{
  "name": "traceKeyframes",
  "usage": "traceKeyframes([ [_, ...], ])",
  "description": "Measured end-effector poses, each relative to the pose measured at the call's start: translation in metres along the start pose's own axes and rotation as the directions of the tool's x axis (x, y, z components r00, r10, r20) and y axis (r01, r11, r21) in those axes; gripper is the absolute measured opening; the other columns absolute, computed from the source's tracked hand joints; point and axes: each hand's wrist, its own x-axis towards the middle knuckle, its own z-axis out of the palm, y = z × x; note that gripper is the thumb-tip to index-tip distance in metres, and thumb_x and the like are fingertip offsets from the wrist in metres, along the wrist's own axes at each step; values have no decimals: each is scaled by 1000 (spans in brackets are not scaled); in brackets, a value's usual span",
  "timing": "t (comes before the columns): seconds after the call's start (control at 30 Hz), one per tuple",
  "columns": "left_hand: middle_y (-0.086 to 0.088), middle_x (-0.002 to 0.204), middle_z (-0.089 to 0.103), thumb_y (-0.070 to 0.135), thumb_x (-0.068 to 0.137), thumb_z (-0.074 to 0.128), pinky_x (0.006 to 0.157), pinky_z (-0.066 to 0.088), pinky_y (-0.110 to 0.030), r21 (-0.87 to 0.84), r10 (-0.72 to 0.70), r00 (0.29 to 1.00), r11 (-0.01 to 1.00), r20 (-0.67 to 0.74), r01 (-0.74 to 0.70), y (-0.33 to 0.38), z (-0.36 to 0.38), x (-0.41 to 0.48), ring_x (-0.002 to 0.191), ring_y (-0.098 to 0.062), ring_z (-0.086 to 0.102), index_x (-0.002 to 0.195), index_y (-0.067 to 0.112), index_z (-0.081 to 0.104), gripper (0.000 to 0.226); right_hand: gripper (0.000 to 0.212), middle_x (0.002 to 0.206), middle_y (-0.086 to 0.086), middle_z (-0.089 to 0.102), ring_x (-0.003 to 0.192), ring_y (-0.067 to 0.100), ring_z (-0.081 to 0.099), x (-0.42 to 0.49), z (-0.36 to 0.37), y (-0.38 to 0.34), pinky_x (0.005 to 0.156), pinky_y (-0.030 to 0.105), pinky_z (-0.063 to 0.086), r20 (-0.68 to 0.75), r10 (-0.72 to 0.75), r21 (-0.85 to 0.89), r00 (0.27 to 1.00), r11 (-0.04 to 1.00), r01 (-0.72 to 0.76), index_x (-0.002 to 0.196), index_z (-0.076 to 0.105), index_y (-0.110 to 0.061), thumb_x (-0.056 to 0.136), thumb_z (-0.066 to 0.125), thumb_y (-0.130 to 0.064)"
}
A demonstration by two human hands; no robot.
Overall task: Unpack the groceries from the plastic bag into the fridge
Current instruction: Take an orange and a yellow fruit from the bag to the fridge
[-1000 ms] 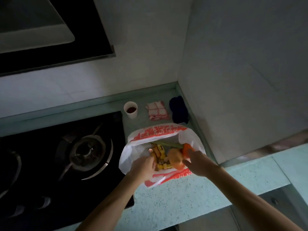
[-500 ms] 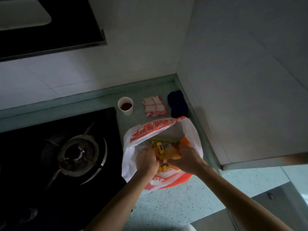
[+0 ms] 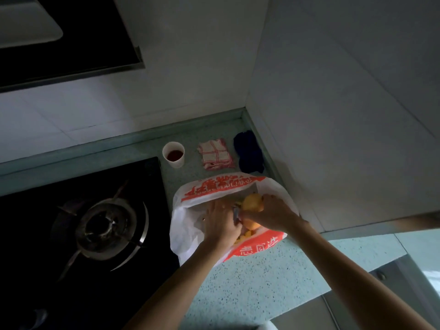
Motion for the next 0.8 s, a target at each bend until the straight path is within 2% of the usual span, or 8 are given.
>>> traceKeyframes([
  [0.1, 9, 89, 63, 44, 76, 76, 80, 55, -24, -205, 31, 946, 978, 324, 38, 22, -2, 2, 83, -9, 63, 100, 30, 51, 38, 37, 86, -12, 67, 76, 6, 64, -3, -6, -1, 67, 23, 55, -118, 55, 149, 992, 988, -38, 91, 63, -38, 67, 64, -67],
  [0.17, 13, 93, 62, 42, 74, 79, 83, 53, -19, -288, 29, 913, 953, 406, 98, 30, 3, 1, 84, -6, 63, 106, 34, 46, 46, 35, 90, -14, 68, 80, 9, 66, -6, -9, 4, 72, 31, 59, -121, 87, 261, 989, 964, -53, 91, 64, -46, 65, 61, -69],
  [0.33, 12, 117, 64, 43, 64, 87, 102, 48, -27, -365, -33, 930, 914, 366, 176, 29, 14, 2, 108, -8, 60, 124, 33, 48, 73, 15, 89, 1, 65, 73, 14, 64, -22, -16, 8, 62, 29, 59, 38, 140, 379, 989, 914, -144, 99, 57, -35, 93, 53, -48],
  [0.47, 13, 112, 68, 48, 64, 86, 104, 47, -31, -337, -51, 914, 920, 401, 199, 19, 1, 1, 107, -7, 61, 117, 32, 55, 63, 46, 110, 18, 62, 97, 31, 65, -36, -21, 9, 86, 42, 58, 172, 157, 365, 973, 907, -210, 127, 49, -10, 100, 41, -45],
  [0.57, 14, 112, 66, 54, 61, 85, 101, 47, -31, -313, -50, 906, 929, 419, 196, 14, -22, -4, 109, -10, 59, 115, 33, 57, 64, 35, 117, 15, 59, 103, 32, 62, -46, -29, 3, 92, 46, 55, 173, 120, 394, 978, 901, -180, 126, 49, -10, 102, 44, -34],
  [0.67, 10, 119, 60, 50, 58, 88, 93, 45, -26, -333, -90, 925, 916, 370, 222, 14, -49, -12, 111, -12, 56, 125, 28, 51, 80, 40, 111, 5, 58, 95, 19, 60, -56, -37, -9, 79, 33, 58, 159, 88, 389, 983, 910, -144, 124, 43, -16, 92, 64, -28],
  [0.73, 8, 121, 53, 47, 57, 90, 91, 45, -27, -346, -147, 935, 901, 324, 262, 16, -66, -19, 111, -14, 53, 127, 25, 42, 87, 45, 99, -3, 55, 85, 10, 55, -65, -40, -18, 64, 19, 49, 125, 66, 305, 990, 947, -102, 119, 41, -16, 85, 71, -21],
  [0.8, 6, 120, 51, 42, 58, 91, 87, 45, -28, -363, -172, 948, 893, 267, 265, 22, -82, -28, 110, -16, 52, 125, 23, 39, 87, 53, 104, 0, 55, 90, 14, 56, -76, -41, -24, 70, 20, 51, 101, 37, 273, 994, 960, -63, 125, 42, -13, 82, 73, -19],
])
